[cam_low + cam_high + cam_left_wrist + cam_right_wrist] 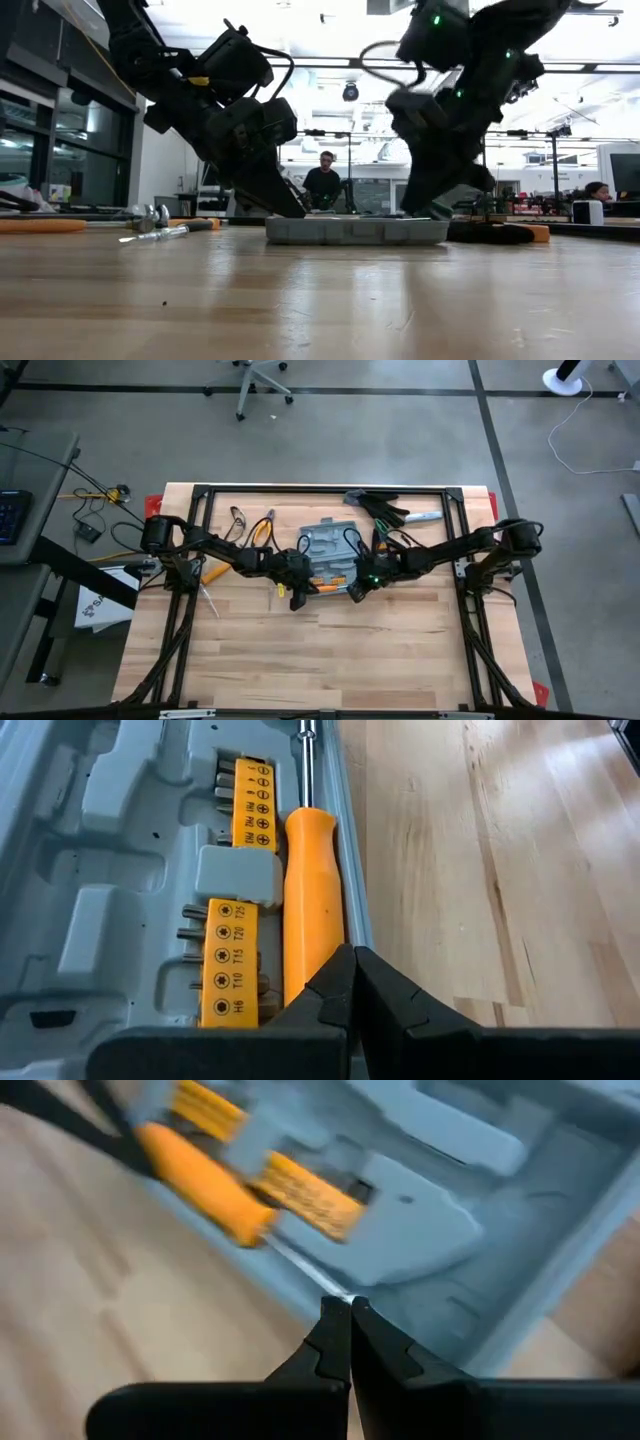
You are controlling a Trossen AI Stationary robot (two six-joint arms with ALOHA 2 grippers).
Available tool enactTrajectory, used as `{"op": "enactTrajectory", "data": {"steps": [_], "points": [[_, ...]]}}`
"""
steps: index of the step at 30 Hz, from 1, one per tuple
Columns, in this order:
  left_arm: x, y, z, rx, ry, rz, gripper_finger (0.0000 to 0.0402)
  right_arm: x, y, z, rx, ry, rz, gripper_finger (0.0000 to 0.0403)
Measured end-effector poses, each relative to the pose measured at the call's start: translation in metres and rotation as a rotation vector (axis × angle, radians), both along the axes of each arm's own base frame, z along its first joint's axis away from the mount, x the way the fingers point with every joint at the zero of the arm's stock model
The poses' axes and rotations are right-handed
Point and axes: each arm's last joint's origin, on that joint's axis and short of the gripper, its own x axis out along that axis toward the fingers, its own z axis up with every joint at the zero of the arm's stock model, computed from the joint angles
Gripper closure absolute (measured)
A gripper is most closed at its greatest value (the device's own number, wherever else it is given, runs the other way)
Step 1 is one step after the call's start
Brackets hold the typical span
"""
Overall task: Prefit tool cases
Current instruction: Put the yellow screwdriver handle into the gray toolbox
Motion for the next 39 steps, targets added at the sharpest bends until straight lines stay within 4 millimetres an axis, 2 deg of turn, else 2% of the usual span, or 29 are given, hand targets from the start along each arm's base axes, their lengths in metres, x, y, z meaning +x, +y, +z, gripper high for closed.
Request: {"op": "enactTrajectory", "data": {"steps": [8,18,24,32,39], "points": [[0.0,0.0,0.0,0.0,0.001,-0.002,0.0399,0.005,-0.007,-0.022,0.04,0.066,0.023,0.0403],[0.0,0.0,0.0,0.009,-0.007,-0.018,0.0399,0.004,-0.007,-0.024,0.052,0.078,0.029,0.0403],[-0.002,0.003,0.007,-0.019,-0.029,-0.04,0.0397,0.004,-0.006,-0.025,0.061,0.079,0.024,0.0403],[-0.003,0.005,0.019,-0.017,-0.071,-0.043,0.0368,0.004,-0.006,-0.025,0.063,0.076,0.022,0.0403],[-0.008,0.005,0.015,-0.024,0.006,-0.041,0.0333,0.005,-0.006,-0.025,0.065,0.065,0.024,0.0403]]}}
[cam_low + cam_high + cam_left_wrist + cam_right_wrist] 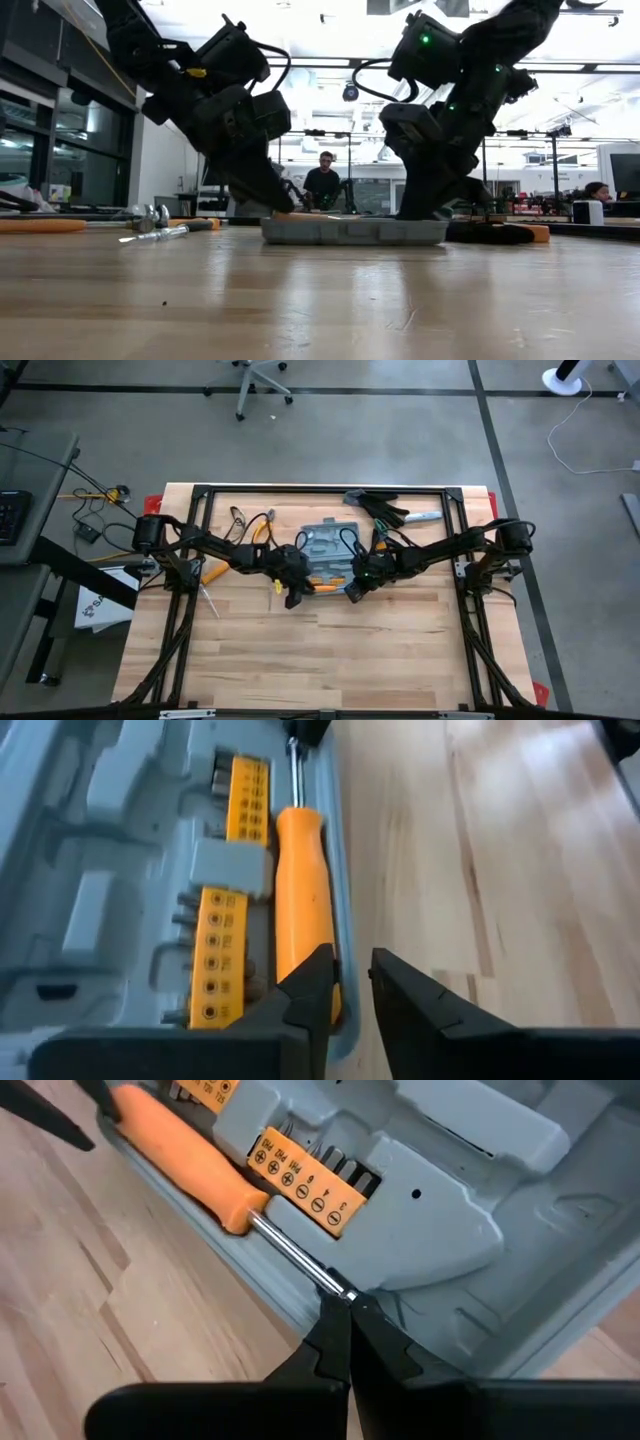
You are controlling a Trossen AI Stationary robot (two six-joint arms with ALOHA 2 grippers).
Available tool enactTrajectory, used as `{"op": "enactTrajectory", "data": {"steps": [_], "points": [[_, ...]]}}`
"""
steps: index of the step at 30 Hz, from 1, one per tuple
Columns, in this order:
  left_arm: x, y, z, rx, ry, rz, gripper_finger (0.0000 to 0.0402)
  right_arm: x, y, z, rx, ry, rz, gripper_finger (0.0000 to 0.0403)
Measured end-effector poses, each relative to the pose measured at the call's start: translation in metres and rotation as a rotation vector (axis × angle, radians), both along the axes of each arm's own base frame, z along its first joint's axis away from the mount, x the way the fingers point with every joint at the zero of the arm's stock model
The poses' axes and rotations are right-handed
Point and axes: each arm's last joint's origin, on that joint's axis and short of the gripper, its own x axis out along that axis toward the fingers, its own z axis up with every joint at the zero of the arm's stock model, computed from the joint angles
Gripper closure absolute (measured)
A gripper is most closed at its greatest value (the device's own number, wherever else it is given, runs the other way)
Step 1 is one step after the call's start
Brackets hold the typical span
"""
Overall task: Prefit tool cases
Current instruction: Put the yellow screwdriver handle into the gray toolbox, then put the yellow hammer into the gray toolbox
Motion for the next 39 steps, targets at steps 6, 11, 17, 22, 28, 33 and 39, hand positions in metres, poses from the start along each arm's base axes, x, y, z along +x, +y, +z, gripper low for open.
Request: {"op": "enactTrajectory", "data": {"steps": [6,11,17,22,28,33,39], "points": [[-0.001,0.0,-0.001,-0.002,0.025,-0.001,0.0302,0.001,-0.001,0.011,-0.02,-0.063,-0.016,0.0403],[-0.002,0.0,0.0,-0.021,0.029,0.017,0.0282,-0.002,-0.005,0.022,-0.043,-0.097,-0.042,0.0403],[-0.007,0.001,0.013,-0.01,0.026,0.043,0.027,-0.003,-0.005,0.033,-0.058,-0.146,-0.075,0.0403],[-0.016,0.007,0.022,-0.013,0.062,0.068,0.0268,0.003,-0.008,0.05,-0.064,-0.291,-0.104,0.0403],[-0.038,0.012,0.046,-0.022,0.126,0.12,0.0268,-0.006,-0.026,0.109,-0.115,-0.588,-0.15,0.0403],[-0.057,0.01,0.054,0.033,0.205,0.12,0.0268,-0.039,-0.033,0.135,-0.154,-0.566,-0.04,0.0403],[-0.069,0.01,0.057,0.02,0.286,0.188,0.0269,-0.073,-0.035,0.148,-0.201,-0.476,-0.006,0.0403]]}}
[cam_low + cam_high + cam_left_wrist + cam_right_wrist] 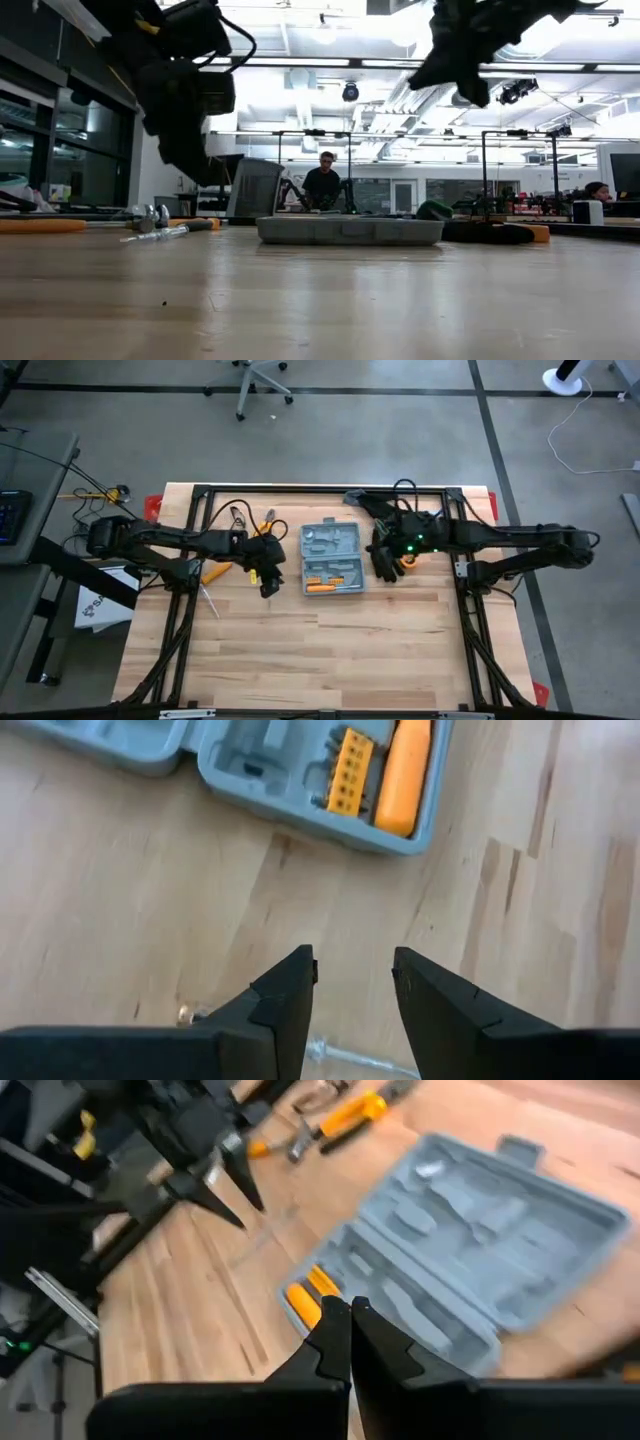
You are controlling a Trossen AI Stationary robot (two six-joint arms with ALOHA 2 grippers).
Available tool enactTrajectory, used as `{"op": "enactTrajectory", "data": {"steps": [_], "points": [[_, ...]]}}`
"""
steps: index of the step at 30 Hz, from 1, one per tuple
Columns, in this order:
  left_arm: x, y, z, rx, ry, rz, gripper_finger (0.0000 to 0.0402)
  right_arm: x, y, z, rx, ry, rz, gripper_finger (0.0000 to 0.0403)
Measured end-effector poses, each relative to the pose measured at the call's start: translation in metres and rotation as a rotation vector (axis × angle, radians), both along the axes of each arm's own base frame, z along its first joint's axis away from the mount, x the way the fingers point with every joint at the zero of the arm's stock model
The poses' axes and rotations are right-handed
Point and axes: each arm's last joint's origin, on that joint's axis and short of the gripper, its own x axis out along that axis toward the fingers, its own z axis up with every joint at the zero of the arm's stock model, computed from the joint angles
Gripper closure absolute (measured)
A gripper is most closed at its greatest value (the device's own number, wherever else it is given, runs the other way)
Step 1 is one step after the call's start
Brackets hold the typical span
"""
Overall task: Prefit tool cases
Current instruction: Put the yellow hammer into the gray toolbox
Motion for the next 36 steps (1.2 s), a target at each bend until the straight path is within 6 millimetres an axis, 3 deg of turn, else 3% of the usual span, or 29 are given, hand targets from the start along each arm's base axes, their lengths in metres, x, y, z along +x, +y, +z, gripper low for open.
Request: {"op": "enactTrajectory", "data": {"steps": [10,14,19,25,30,36], "points": [[-0.001,-0.005,0.004,-0.022,-0.011,0.046,0.0269,-0.023,0.006,0.003,0.019,0.087,0.094,0.0403],[0.004,-0.004,0.008,-0.02,-0.067,0.148,0.0269,-0.026,0.01,0.001,-0.005,0.121,0.143,0.0403],[0.005,-0.002,0.009,0.038,-0.083,0.142,0.0269,-0.028,0.013,-0.001,-0.011,0.153,0.167,0.0403],[0.006,0.016,0.018,0.068,-0.079,0.286,0.0269,-0.028,0.012,-0.001,-0.029,0.154,0.168,0.0403],[-0.01,0.037,0.026,0.104,0.136,0.407,0.0269,-0.029,0.006,-0.001,-0.046,0.159,0.132,0.0403],[-0.045,0.048,0.017,0.065,0.466,0.473,0.0269,-0.03,-0.003,-0.001,-0.074,0.163,0.111,0.0403]]}}
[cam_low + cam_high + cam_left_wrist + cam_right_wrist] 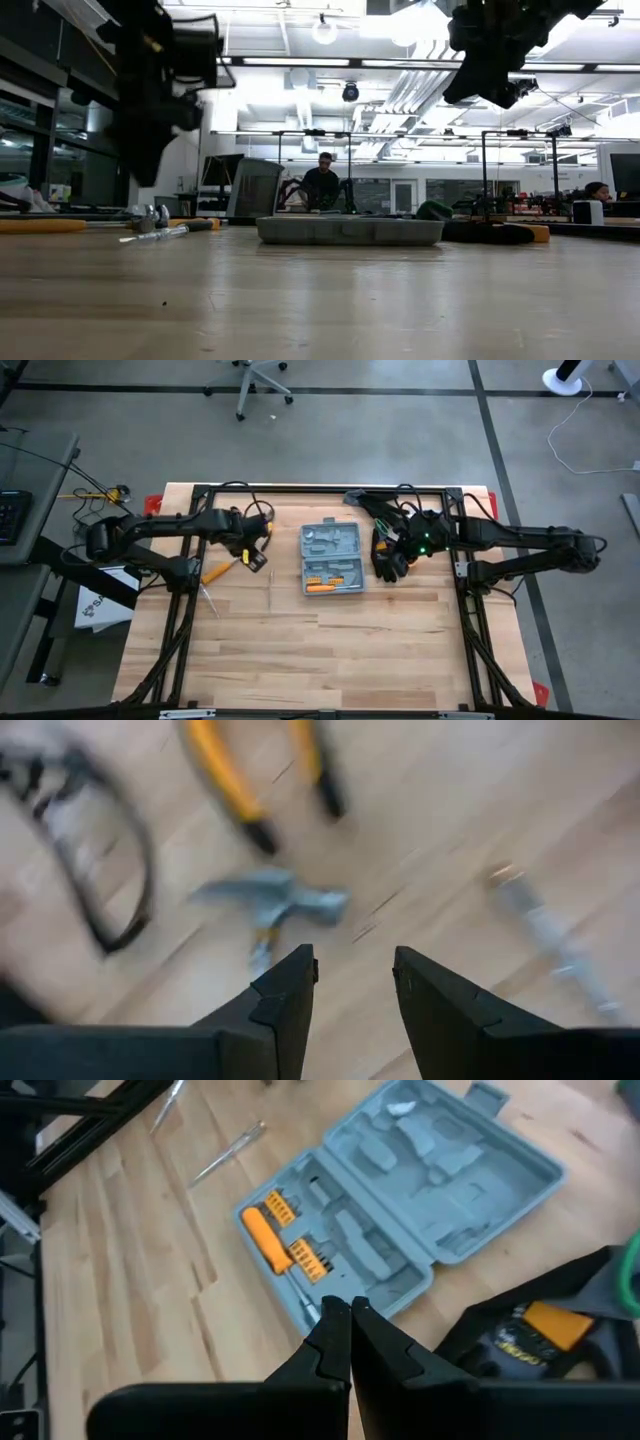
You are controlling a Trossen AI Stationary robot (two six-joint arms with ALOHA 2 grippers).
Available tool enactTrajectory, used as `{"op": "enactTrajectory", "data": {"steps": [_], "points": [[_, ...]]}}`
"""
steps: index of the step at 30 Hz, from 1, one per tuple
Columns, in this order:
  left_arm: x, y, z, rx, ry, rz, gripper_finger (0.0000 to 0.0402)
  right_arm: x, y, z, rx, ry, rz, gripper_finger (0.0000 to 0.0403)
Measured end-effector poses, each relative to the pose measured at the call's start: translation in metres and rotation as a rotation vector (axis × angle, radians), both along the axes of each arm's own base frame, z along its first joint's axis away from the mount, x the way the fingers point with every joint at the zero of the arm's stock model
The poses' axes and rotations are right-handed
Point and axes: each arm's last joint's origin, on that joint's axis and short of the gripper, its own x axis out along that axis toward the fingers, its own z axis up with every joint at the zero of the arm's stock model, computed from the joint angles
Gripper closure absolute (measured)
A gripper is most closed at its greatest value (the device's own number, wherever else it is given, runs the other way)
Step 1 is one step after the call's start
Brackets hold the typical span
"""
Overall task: Prefit tool cases
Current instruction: Put the yellow hammer into the gray toolbox
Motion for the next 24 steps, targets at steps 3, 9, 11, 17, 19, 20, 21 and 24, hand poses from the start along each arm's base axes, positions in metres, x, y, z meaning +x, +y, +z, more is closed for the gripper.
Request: {"op": "enactTrajectory", "data": {"steps": [3,9,11,17,19,20,21,24], "points": [[-0.008,-0.001,-0.009,-0.015,0.051,0.002,0.0269,-0.001,-0.005,0.0,-0.008,0.002,-0.016,0.0403],[-0.014,-0.004,-0.026,-0.054,0.045,-0.009,0.0269,-0.002,-0.008,-0.001,-0.007,0.012,-0.035,0.0403],[-0.018,-0.005,-0.032,-0.052,0.066,-0.007,0.0269,-0.003,-0.008,-0.001,-0.005,0.018,-0.034,0.0403],[-0.026,-0.006,-0.044,0.004,0.111,0.058,0.0269,-0.005,-0.008,-0.003,-0.009,0.05,-0.025,0.0403],[-0.026,-0.006,-0.045,0.003,0.098,0.07,0.0269,-0.005,-0.008,-0.004,-0.011,0.054,-0.022,0.0403],[-0.025,-0.006,-0.046,0.003,0.093,0.073,0.0269,-0.005,-0.008,-0.004,-0.011,0.055,-0.022,0.0403],[-0.026,-0.006,-0.046,0.002,0.094,0.073,0.0269,-0.005,-0.008,-0.004,-0.011,0.055,-0.022,0.0403],[-0.026,-0.006,-0.046,0.004,0.096,0.073,0.0269,-0.005,-0.008,-0.004,-0.011,0.057,-0.021,0.0403]]}}
